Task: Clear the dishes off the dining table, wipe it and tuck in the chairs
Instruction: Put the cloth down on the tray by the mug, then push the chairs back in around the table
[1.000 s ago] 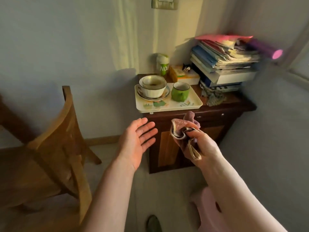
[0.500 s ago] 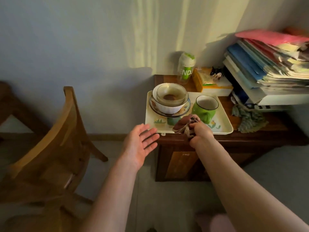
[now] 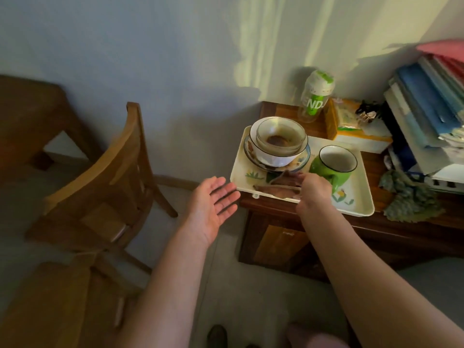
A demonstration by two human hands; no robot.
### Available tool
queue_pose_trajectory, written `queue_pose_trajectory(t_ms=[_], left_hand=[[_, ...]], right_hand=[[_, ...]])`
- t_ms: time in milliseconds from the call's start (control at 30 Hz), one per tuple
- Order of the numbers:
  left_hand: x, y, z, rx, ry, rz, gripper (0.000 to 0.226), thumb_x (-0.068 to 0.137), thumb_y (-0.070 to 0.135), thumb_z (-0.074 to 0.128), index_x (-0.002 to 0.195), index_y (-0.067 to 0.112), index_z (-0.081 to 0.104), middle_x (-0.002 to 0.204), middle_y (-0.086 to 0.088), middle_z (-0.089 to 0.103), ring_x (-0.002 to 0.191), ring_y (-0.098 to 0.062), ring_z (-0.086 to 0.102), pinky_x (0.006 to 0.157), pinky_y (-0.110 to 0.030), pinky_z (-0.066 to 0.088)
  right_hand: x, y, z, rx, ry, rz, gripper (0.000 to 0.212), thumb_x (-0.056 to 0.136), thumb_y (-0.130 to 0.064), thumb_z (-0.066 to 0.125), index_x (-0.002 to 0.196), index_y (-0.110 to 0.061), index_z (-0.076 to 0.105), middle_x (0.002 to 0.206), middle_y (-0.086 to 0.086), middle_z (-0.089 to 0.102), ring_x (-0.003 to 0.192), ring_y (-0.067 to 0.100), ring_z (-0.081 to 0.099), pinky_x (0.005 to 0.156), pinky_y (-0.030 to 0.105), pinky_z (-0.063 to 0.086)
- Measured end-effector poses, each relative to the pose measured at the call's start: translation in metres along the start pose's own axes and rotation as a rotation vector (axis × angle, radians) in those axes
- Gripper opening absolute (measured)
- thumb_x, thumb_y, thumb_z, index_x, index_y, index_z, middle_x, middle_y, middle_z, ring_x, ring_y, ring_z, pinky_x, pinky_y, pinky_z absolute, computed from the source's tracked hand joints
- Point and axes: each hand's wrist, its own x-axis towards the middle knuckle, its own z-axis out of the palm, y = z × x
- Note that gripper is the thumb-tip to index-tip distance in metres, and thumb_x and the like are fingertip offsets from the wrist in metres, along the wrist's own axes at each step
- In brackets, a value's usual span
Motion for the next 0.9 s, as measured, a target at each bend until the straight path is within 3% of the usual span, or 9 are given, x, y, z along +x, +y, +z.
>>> queue_pose_trajectory(t_ms=[67,167,367,600,767,900], left_hand=[[-0.007,-0.005,-0.001,-0.019,0.013,0.016,0.030,0.101,0.032,0.041,0.116,0.014,0.060,0.108,-0.007,0.072,0.095,-0.021,0.069,0.085,-0.037,0.051],[-0.020,-0.011,-0.008,-0.050,0.057,0.055,0.028,0.101,0.032,0.042,0.113,0.015,0.061,0.107,-0.006,0.072,0.094,-0.021,0.069,0.083,-0.036,0.051],[-0.054,-0.023,-0.043,-0.164,0.177,0.144,0.025,0.100,0.033,0.041,0.107,0.017,0.060,0.103,-0.005,0.070,0.089,-0.019,0.067,0.075,-0.035,0.050],[-0.104,-0.047,-0.102,-0.253,0.364,0.235,0.028,0.102,0.033,0.036,0.114,0.017,0.056,0.104,-0.003,0.068,0.091,-0.017,0.065,0.085,-0.033,0.047],[-0.138,-0.070,-0.145,-0.354,0.498,0.245,0.037,0.102,0.035,0.036,0.126,0.014,0.055,0.116,-0.005,0.067,0.100,-0.021,0.064,0.103,-0.043,0.041],[-0.163,-0.082,-0.178,-0.472,0.613,0.194,0.038,0.100,0.037,0.040,0.124,0.015,0.060,0.109,-0.002,0.070,0.109,-0.023,0.062,0.101,-0.044,0.038]], right_hand=[[-0.024,-0.005,-0.003,0.003,-0.104,-0.047,0.026,0.092,-0.003,0.049,0.116,-0.009,0.055,0.104,0.012,0.064,0.092,0.032,0.067,0.060,0.029,0.059],[-0.052,0.002,-0.001,-0.060,-0.351,-0.010,0.028,0.098,-0.004,0.044,0.122,-0.007,0.058,0.100,0.008,0.066,0.087,0.022,0.068,0.074,0.031,0.055],[-0.099,0.032,0.017,-0.224,-0.762,0.126,0.014,0.097,-0.015,0.051,0.105,-0.013,0.061,0.087,0.005,0.068,0.073,0.018,0.066,0.063,0.029,0.045],[-0.155,0.082,0.029,-0.447,-1.082,0.148,0.022,0.092,0.005,0.049,0.098,-0.013,0.061,0.066,0.005,0.060,0.047,0.012,0.051,0.048,0.022,0.041],[-0.198,0.115,0.034,-0.614,-1.222,0.173,0.015,0.096,-0.011,0.051,0.092,-0.014,0.065,0.060,0.004,0.060,0.050,0.015,0.050,0.048,0.021,0.038],[-0.227,0.136,0.040,-0.745,-1.299,0.194,0.008,0.093,-0.015,0.058,0.090,-0.013,0.065,0.072,0.005,0.062,0.060,0.016,0.057,0.053,0.023,0.045]])
